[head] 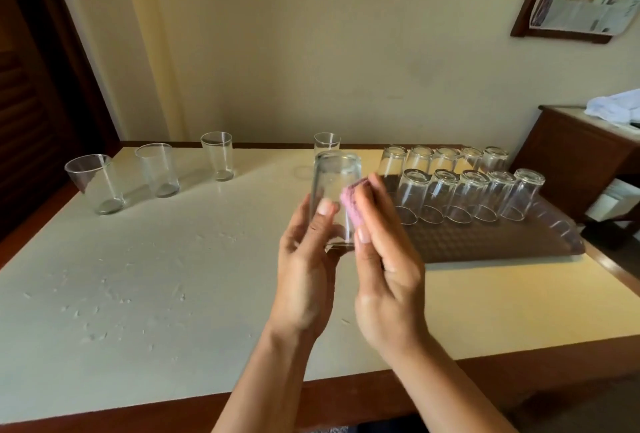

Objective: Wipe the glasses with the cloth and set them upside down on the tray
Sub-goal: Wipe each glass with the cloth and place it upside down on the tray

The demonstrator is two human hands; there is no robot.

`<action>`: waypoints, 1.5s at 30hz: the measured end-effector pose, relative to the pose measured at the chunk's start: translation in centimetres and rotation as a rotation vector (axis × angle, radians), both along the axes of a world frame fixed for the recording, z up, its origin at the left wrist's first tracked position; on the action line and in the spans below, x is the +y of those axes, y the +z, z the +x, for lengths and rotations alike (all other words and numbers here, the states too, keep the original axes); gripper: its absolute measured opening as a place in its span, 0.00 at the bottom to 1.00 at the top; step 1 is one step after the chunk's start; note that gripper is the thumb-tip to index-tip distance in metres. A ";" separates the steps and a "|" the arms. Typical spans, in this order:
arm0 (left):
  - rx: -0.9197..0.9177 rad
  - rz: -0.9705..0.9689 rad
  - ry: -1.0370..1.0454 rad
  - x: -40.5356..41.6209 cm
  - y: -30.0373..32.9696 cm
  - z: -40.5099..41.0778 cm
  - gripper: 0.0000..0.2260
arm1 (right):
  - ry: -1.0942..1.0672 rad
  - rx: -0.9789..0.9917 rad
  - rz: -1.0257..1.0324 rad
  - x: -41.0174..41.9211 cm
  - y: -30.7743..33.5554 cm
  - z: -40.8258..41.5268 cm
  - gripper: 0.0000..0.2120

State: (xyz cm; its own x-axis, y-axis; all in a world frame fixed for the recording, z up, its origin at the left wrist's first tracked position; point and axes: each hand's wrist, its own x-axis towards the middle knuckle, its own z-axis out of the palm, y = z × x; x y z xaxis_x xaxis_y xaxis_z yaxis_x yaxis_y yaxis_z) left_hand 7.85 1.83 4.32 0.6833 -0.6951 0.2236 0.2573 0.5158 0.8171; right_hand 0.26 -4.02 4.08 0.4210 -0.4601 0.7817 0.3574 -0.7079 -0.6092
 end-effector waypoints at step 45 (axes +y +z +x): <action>-0.080 0.013 -0.045 0.2 1.0 -0.1 0.24 | -0.030 0.042 0.008 -0.9 0.3 -0.8 0.19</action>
